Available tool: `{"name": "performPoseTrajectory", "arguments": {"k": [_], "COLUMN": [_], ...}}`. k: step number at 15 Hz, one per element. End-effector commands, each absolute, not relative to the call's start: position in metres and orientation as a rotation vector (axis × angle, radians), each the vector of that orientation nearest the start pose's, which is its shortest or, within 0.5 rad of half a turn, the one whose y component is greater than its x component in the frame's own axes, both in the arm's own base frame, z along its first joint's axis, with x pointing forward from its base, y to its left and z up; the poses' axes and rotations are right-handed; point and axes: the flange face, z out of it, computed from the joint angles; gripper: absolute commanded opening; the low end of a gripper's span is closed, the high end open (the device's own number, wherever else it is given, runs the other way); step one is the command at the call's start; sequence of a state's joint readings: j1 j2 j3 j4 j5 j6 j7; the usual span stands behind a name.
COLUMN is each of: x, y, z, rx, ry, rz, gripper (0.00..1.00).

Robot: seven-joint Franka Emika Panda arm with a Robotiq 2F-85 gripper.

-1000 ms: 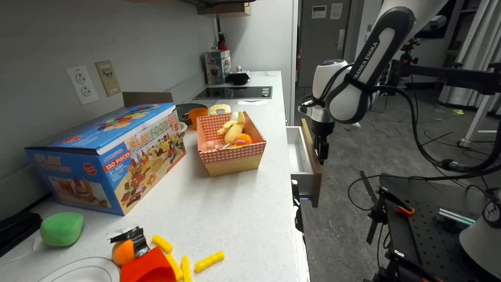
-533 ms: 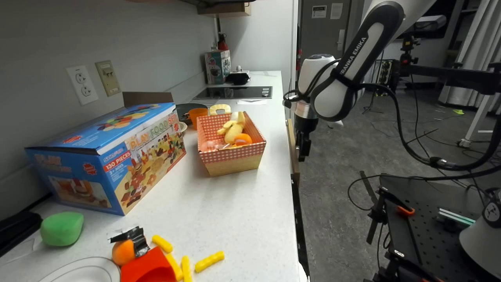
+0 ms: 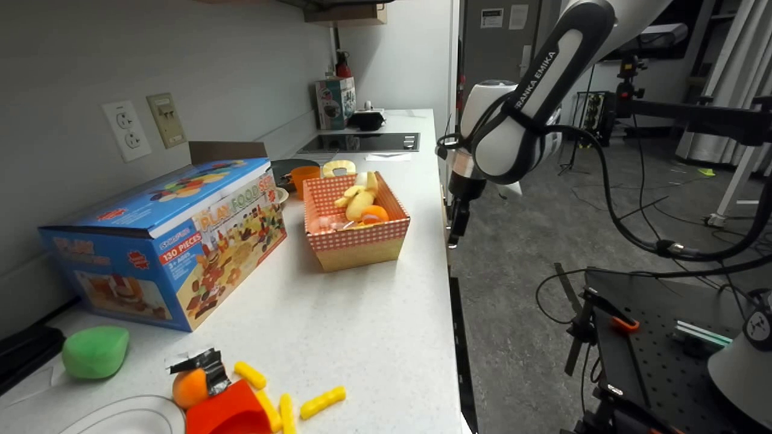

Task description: Open the drawer, then remove the banana plushie out of the drawer, then close the drawer

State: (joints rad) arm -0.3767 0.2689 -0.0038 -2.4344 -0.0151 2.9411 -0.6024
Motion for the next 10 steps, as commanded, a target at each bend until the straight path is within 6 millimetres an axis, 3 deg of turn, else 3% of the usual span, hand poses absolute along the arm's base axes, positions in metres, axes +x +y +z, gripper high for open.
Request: {"name": "performPoseTrajectory", "arguments": {"k": [1, 5, 10], "x": [0.474, 0.461, 0.41], "y": [-0.192, -0.201, -0.208], "z": [0.231, 0.232, 0.243], "rx": [-3.197, -3.206, -3.255], "ry": [-0.274, -0.221, -0.219], "rz": [-0.451, -0.46, -0.413], "gripper": [1.0, 1.0, 1.0]}}
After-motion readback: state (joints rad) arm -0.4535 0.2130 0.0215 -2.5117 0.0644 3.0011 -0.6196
